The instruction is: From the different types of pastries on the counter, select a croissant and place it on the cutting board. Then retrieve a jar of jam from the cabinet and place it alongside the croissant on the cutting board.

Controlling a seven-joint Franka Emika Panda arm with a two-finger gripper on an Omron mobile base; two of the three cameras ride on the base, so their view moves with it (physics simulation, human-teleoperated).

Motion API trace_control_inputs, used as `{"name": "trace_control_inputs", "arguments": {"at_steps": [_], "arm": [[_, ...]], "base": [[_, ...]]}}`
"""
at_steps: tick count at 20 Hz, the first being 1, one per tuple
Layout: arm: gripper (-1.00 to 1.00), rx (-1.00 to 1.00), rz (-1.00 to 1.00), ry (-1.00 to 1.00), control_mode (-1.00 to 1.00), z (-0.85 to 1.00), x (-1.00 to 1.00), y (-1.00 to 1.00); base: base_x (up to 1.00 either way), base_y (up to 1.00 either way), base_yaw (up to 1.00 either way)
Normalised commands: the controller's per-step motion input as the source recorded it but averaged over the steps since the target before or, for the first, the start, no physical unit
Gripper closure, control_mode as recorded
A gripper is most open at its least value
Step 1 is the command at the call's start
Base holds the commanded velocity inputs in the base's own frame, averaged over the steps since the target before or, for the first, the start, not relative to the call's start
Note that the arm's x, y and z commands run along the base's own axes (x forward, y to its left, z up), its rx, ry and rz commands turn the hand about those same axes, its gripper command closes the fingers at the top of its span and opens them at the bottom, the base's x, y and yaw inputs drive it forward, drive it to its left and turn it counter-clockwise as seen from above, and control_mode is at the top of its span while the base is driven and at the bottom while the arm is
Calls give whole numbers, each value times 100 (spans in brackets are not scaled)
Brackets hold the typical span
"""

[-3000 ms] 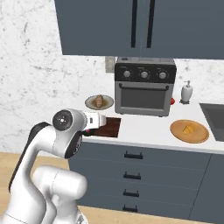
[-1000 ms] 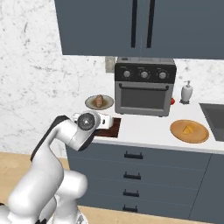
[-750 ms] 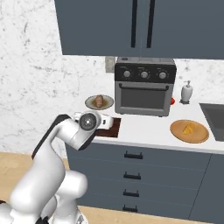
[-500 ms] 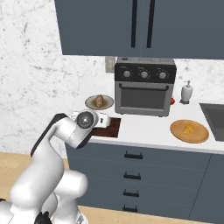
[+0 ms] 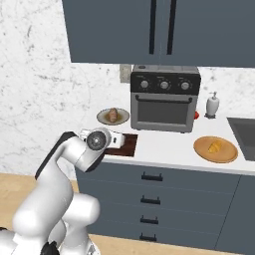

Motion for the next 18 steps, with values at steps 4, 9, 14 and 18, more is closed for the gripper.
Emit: {"name": "trace_control_inputs", "arguments": {"at_steps": [4,9,14,18], "arm": [[100,0,0,0,-100,0,0,0],[100,0,0,0,-100,-23,0,0],[100,0,0,0,-100,-22,1,0],[100,0,0,-7,-100,-11,3,1]], "base": [[0,0,0],[0,0,0],[0,0,0],[0,0,0]]}}
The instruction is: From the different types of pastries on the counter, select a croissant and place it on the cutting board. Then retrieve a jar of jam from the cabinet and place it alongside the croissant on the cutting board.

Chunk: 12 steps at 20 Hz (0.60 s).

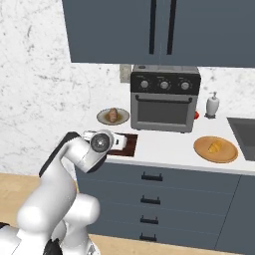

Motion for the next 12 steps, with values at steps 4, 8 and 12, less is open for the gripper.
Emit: {"name": "trace_control_inputs", "arguments": {"at_steps": [4,8,12], "arm": [[100,-1,2,-15,-100,-14,5,17],[100,-2,4,-11,-100,-30,3,23],[100,-1,4,-4,-100,-32,0,19]], "base": [[0,0,0],[0,0,0],[0,0,0]]}}
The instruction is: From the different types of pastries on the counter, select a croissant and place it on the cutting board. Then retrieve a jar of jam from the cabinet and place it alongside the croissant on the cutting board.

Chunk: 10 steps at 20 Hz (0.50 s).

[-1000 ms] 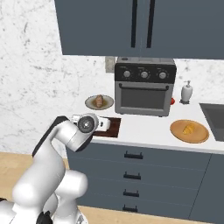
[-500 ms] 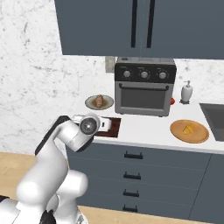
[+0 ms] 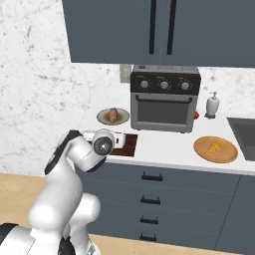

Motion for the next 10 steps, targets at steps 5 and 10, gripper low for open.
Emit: {"name": "trace_control_inputs", "arguments": {"at_steps": [5,10], "arm": [[100,0,3,0,-100,-10,0,8],[100,0,1,0,-100,-4,0,0]], "base": [[0,0,0],[0,0,0]]}}
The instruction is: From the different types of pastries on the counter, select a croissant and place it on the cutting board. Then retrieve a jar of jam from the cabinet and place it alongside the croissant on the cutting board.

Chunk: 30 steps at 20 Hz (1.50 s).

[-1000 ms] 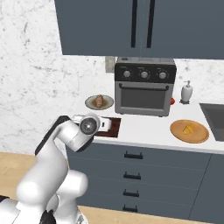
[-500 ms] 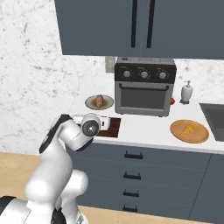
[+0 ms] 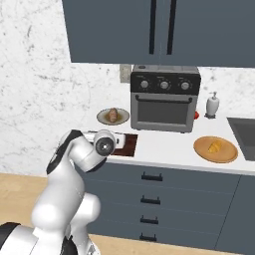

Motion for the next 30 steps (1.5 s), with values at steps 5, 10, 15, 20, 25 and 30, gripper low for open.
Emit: {"name": "trace_control_inputs", "arguments": {"at_steps": [5,10,15,20,25,30], "arm": [[100,0,0,4,-100,-13,0,0],[100,0,0,8,-100,-29,0,0],[100,-1,4,1,-100,-29,21,2],[100,-3,9,-2,-100,-54,45,1],[100,-4,11,-8,-100,-51,12,0],[100,-2,12,-12,-100,-23,11,7]], "base": [[0,0,0],[0,0,0],[0,0,0],[0,0,0],[0,0,0],[0,0,0]]}}
